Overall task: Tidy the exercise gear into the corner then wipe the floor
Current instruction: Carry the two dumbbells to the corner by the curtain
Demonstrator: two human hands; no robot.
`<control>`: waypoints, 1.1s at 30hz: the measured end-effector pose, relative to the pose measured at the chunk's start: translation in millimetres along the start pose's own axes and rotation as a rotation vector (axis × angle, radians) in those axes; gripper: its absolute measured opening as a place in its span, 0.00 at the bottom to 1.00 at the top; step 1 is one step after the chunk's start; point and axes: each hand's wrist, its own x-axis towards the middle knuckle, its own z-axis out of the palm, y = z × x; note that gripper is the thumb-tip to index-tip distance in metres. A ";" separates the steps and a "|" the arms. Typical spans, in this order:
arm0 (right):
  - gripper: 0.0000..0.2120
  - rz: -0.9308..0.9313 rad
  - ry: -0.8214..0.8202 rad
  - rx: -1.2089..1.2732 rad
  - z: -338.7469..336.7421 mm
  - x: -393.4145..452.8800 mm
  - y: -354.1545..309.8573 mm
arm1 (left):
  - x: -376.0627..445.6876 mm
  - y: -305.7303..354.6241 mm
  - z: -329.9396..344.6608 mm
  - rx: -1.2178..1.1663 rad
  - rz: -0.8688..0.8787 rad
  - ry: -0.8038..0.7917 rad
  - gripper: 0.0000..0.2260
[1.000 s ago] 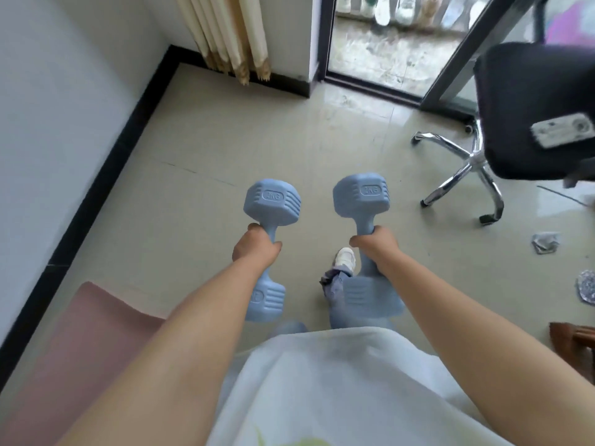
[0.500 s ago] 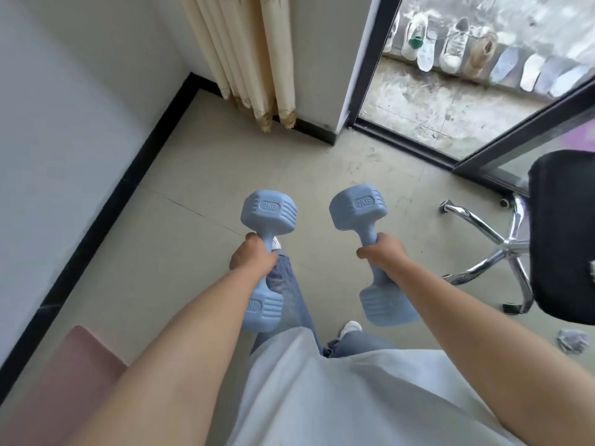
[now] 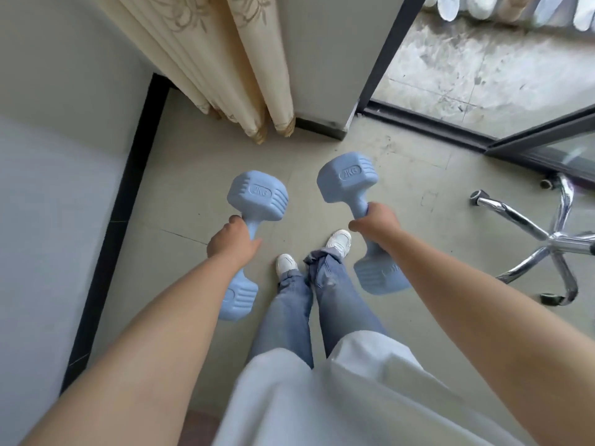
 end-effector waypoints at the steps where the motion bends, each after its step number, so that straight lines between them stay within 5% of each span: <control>1: 0.10 0.005 -0.005 -0.020 -2.6 15.1 -4.0 | 12.0 5.1 -1.6 0.046 0.016 -0.001 0.22; 8: 0.07 0.030 0.027 -0.134 4.5 124.8 -13.4 | 124.8 34.7 16.5 0.328 0.179 -0.057 0.22; 20: 0.07 0.087 0.092 -0.185 117.2 367.3 24.9 | 397.5 52.4 126.4 0.722 0.494 -0.099 0.21; 25: 0.12 0.040 0.124 -0.271 140.4 461.2 21.1 | 488.4 69.9 153.4 0.879 0.653 -0.039 0.20; 33: 0.05 -0.169 0.302 -0.468 143.7 526.3 -14.0 | 556.4 83.4 162.1 1.046 0.769 0.085 0.21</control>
